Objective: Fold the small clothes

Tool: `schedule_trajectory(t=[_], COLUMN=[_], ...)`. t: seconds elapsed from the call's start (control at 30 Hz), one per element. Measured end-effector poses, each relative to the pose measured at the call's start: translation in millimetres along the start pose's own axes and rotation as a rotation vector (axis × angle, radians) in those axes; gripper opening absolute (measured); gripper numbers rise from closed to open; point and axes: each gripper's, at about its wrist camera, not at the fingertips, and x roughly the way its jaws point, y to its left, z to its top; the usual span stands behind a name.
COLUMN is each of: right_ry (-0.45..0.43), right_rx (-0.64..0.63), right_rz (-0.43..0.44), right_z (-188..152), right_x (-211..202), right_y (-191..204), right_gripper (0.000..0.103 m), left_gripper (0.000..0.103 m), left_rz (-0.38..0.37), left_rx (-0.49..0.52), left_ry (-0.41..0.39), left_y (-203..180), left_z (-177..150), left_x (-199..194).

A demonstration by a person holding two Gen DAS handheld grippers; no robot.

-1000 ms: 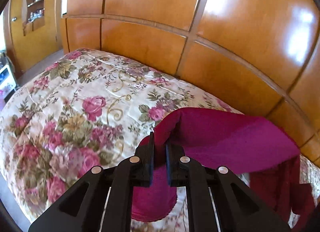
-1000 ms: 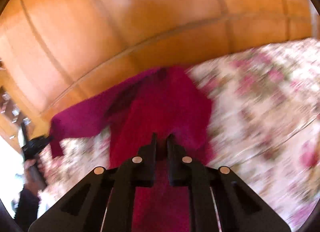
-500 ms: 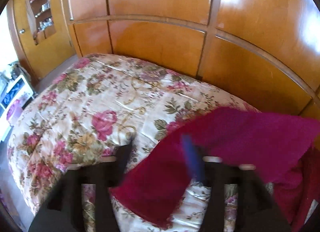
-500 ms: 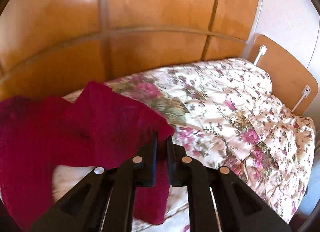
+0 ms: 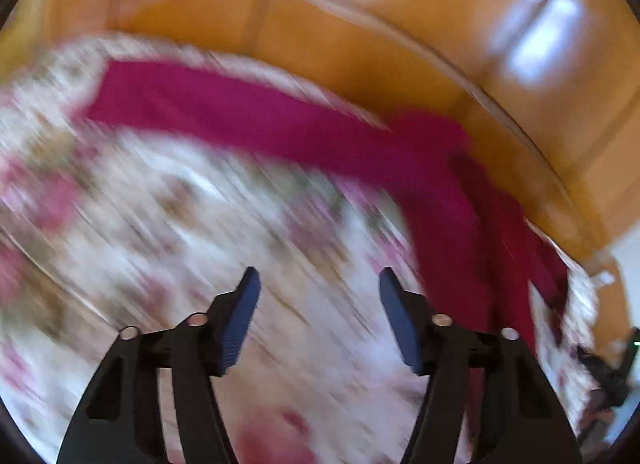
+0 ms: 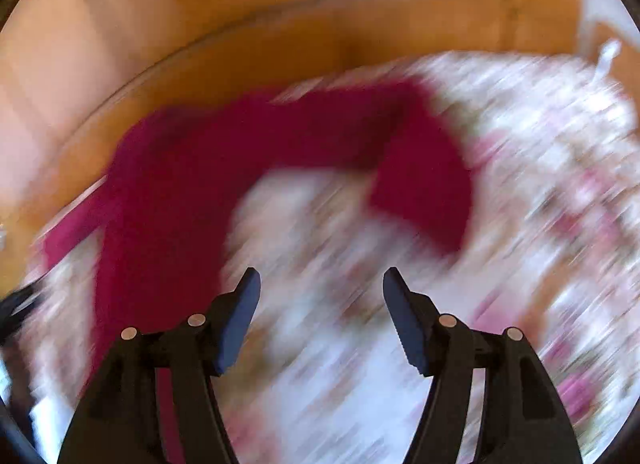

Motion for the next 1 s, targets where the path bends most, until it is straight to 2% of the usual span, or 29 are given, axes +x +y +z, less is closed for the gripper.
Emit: schedule_trajectory(t=[0.03,0.13,0.23,0.27,0.3,0.33,0.4,0.43,0.47,0.5,0.53,0.57,0.67,0.8,0.9,1.0], right_ry=[0.067,0.194,0.253,0.265,0.268,0.269,0.256,0.245,0.232,0.209,0.178,0.141,0.011,-0.13,-0.158,-0.115], right_rx=[-0.022,-0.034,-0.023,-0.008,0.007,0.028,0.043,0.033,0.024,0.018,0.009,-0.002,-0.02,-0.01,0.014,0.034], right_rz=[0.086,0.257,0.332,0.346,0.357,0.368,0.375,0.367,0.36,0.362,0.36,0.353,0.311,0.219,0.15,0.144], right_z=[-24,-71,-106,-114,-116,-118,-118,-117,-115,-111,-103,-98,-75,-51,-52,-63], right_x=[0,0,3,8,11,14,16,15,11,4,-3,-10,-48,-87,-94,-87], right_y=[14,40,55,58,59,60,62,65,67,68,69,69,60,36,17,9], right_gripper=[0.062,0.062,0.062,0.059,0.048,0.042,0.011,0.008,0.008,0.008,0.007,0.007,0.007,0.007,0.007,0.007], left_gripper=[0.059,0.059,0.059,0.059,0.059,0.059,0.059,0.058,0.042,0.02,0.013,0.01,0.007,0.007,0.006,0.006], left_rz=[-0.052,-0.131,-0.216,-0.231,-0.234,-0.243,-0.244,-0.226,-0.217,-0.232,-0.243,-0.224,-0.204,-0.272,-0.268,-0.252], left_rx=[-0.005,0.011,-0.004,-0.013,-0.021,-0.031,-0.026,-0.015,-0.009,-0.005,-0.002,0.006,0.021,0.045,0.091,0.102], left_ry=[0.03,0.088,0.134,0.148,0.156,0.164,0.159,0.153,0.151,0.166,0.183,0.181,0.166,0.151,0.111,0.097], left_y=[-8,-34,-55,-63,-68,-74,-86,-92,-96,-101,-106,-109,-115,-107,-91,-64], left_z=[-13,-41,-63,-69,-74,-78,-82,-84,-86,-87,-88,-88,-86,-74,-63,-50], left_x=[6,19,30,35,39,43,49,52,54,59,64,66,59,20,-22,-60])
